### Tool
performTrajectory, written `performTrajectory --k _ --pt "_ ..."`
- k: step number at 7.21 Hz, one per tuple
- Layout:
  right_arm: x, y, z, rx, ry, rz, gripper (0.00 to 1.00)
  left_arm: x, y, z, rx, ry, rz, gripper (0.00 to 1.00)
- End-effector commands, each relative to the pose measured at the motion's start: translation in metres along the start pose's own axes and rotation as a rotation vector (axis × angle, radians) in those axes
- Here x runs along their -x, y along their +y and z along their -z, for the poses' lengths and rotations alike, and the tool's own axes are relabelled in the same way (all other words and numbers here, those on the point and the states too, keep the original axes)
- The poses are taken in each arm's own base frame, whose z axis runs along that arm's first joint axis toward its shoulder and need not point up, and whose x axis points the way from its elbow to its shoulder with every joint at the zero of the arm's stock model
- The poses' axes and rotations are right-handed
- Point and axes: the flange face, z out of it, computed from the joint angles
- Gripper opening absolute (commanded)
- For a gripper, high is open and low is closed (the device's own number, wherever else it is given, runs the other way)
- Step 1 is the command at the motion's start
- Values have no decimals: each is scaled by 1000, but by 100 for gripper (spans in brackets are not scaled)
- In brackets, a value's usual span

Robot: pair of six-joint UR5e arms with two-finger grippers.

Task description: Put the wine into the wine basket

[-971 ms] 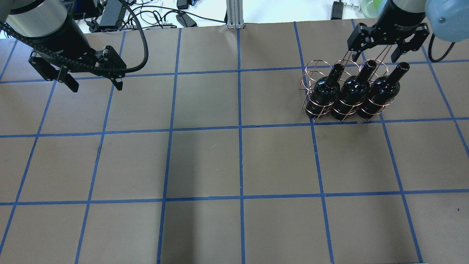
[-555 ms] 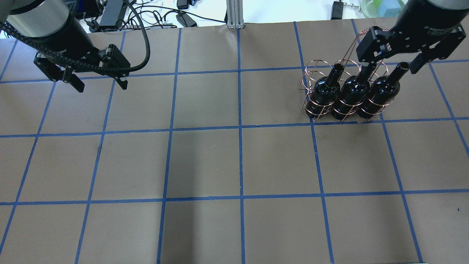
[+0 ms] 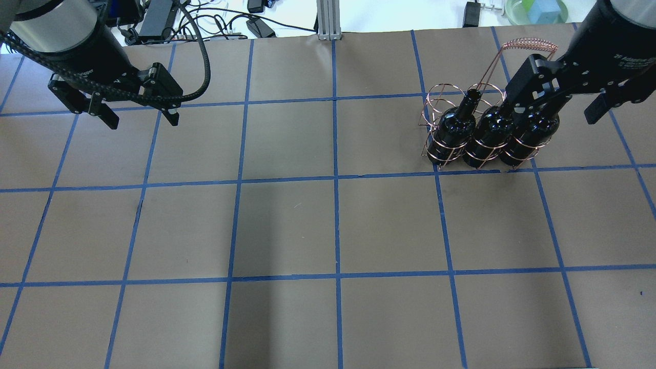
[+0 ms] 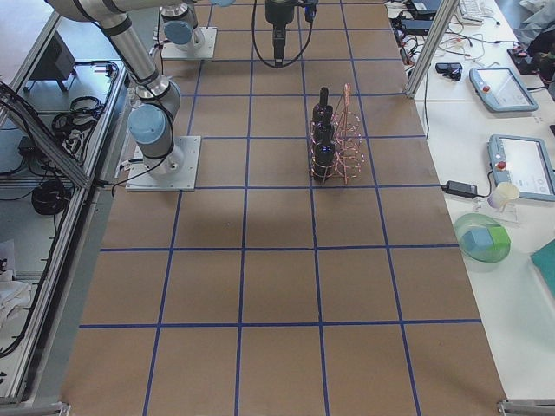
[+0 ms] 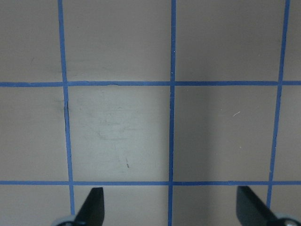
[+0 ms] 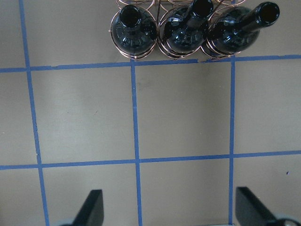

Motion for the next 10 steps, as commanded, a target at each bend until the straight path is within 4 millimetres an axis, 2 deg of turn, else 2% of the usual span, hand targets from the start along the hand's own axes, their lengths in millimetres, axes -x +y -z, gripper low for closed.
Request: performTrajectory --k 1,2,5,10 --pt "48 -1 -5 -13 5 -15 100 0 0 -1 1 -3 0 100" --pt "83 -8 -17 -30 34 31 100 0 0 -1 1 -4 0 100" --pt "85 -10 -22 -26 39 34 100 1 0 -1 2 -6 0 100" --pt "85 -13 -14 -96 23 12 100 0 -2 -3 4 -1 11 100"
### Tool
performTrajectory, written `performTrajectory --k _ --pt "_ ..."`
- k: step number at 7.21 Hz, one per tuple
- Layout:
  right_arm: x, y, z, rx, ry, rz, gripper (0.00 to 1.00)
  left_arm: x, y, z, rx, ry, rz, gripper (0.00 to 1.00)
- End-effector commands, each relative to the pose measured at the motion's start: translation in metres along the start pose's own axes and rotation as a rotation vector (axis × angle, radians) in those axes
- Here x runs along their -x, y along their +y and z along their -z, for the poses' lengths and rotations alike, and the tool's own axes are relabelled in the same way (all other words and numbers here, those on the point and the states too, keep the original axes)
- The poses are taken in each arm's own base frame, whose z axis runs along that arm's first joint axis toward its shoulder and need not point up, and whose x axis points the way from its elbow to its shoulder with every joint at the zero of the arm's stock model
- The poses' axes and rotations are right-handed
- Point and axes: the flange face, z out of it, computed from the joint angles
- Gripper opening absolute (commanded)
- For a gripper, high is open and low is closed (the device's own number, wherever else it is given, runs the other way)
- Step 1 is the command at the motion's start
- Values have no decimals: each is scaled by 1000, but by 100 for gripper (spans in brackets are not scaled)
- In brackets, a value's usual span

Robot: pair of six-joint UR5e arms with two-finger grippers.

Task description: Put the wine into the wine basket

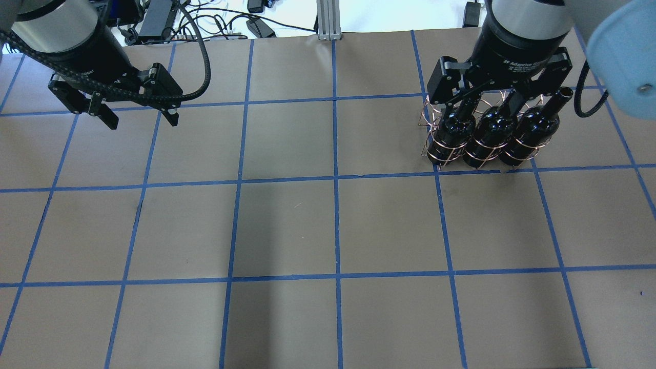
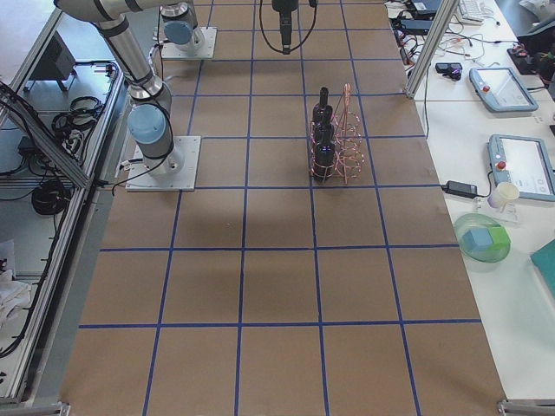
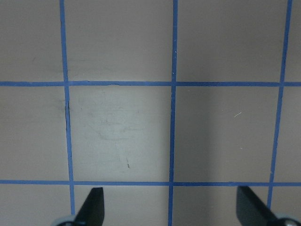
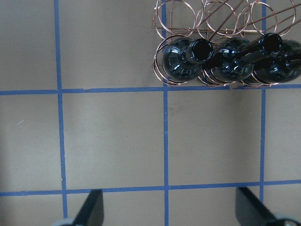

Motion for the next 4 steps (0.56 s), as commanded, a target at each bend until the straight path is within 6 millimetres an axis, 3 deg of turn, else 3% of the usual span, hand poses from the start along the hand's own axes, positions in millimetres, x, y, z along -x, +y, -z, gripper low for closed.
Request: performTrajectory --k 1,4 --pt "0 -1 1 -12 -2 -20 100 0 -1 -1 1 1 3 100" --pt "0 0 1 -9 -2 -78 100 0 0 0 1 -1 0 100"
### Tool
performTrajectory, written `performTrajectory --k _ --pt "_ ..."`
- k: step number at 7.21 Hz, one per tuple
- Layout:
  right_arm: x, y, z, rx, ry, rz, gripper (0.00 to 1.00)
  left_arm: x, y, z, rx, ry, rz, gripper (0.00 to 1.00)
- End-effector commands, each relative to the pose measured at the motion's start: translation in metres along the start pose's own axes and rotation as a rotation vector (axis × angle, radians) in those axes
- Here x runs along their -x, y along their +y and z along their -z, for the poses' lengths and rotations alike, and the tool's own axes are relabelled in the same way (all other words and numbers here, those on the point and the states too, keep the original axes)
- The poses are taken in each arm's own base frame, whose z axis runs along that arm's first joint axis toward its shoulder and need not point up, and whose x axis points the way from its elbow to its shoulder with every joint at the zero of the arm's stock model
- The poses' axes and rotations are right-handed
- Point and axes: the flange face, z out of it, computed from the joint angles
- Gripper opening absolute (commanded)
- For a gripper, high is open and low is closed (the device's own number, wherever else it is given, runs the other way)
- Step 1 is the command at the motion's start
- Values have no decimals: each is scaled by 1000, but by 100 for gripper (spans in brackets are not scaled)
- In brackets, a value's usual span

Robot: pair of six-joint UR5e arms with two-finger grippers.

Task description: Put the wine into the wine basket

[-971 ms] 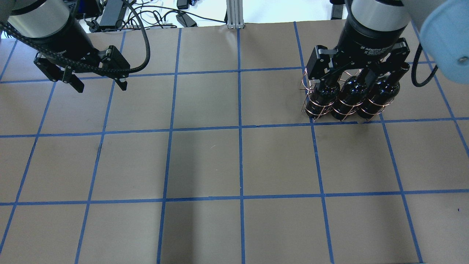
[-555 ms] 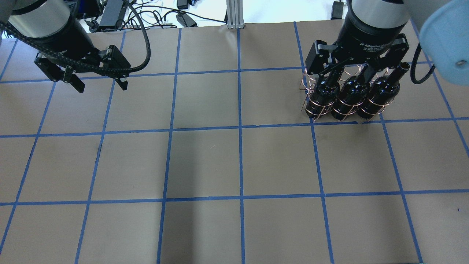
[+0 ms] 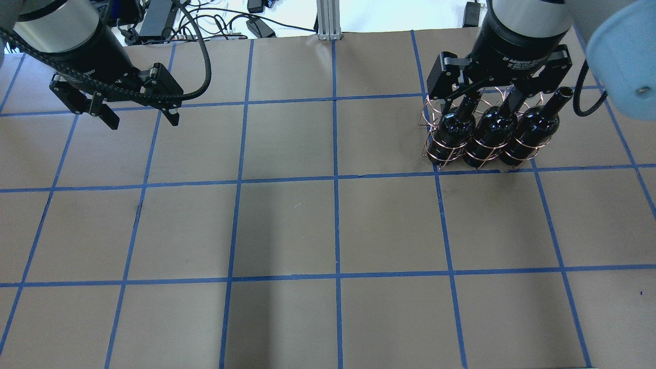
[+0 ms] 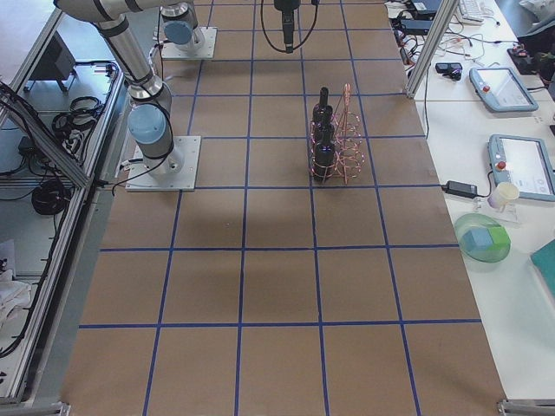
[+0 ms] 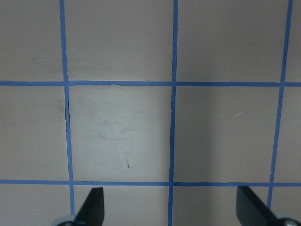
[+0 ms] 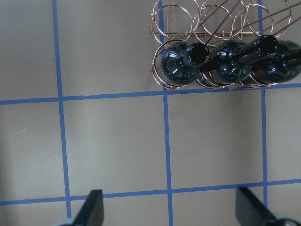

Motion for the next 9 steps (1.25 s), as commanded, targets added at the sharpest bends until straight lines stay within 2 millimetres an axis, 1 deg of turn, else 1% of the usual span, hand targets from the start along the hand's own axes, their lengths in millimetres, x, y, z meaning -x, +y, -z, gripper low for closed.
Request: performTrajectory --k 1,3,5,6,7,9 --pt "-1 -2 -2 2 1 -30 100 -1 0 -1 1 1 -1 100" --pt "-6 -7 -3 -3 7 -22 100 -1 0 0 -1 0 -1 100" --pt "-30 -16 -6 2 8 -26 100 -1 0 0 1 0 -2 100" --pt "-36 -17 -8 7 10 -37 100 -1 0 0 2 0 -2 100" --pt "-37 -18 -10 14 12 -38 100 0 1 1 4 -5 -5 100" --pt "-37 -16 -7 9 15 -37 100 7 0 -1 10 -78 -9 100"
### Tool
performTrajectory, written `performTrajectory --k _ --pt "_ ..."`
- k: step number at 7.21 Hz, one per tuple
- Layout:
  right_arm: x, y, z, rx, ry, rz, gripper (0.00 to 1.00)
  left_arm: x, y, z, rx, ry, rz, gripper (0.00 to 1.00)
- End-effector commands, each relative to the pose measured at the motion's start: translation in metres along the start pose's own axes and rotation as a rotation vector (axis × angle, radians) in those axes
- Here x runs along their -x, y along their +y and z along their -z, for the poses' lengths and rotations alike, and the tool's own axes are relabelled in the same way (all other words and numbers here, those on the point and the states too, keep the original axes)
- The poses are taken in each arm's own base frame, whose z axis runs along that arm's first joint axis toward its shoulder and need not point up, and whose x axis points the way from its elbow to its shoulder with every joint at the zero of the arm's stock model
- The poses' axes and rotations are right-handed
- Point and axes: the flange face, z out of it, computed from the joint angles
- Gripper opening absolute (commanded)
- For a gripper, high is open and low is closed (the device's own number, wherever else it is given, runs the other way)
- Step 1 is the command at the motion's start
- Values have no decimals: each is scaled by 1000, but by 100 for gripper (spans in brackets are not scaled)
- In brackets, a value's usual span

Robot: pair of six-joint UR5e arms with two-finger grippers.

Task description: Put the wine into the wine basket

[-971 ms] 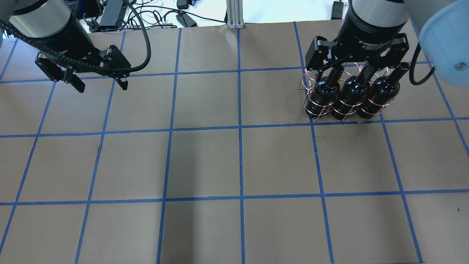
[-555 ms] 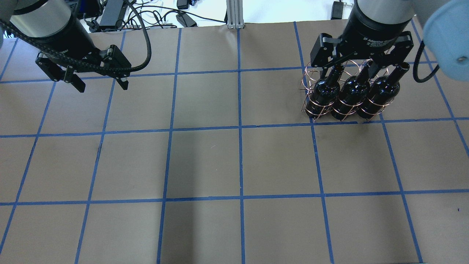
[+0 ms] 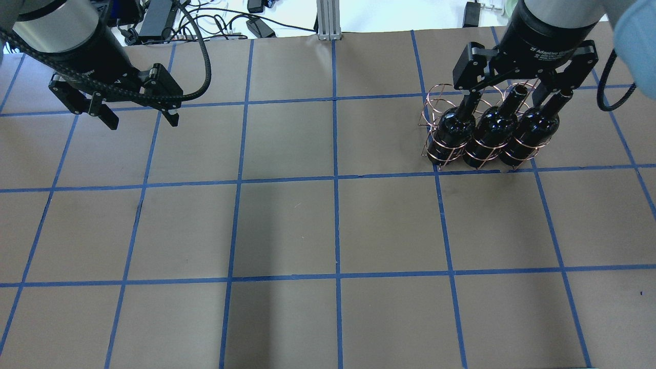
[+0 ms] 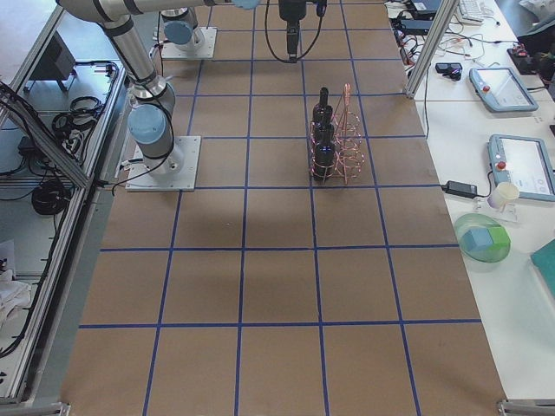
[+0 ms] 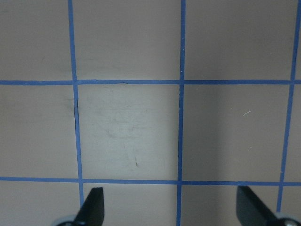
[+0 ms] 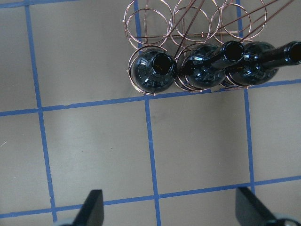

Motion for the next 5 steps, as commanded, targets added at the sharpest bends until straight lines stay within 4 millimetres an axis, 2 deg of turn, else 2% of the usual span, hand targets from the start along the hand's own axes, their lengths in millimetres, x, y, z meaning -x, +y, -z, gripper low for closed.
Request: performTrajectory --k 1,5 --pt "0 1 1 -3 0 -1 100 1 -1 -2 4 -31 -5 100" --pt "0 1 1 -2 -6 -1 100 -1 -2 -4 5 -17 3 100"
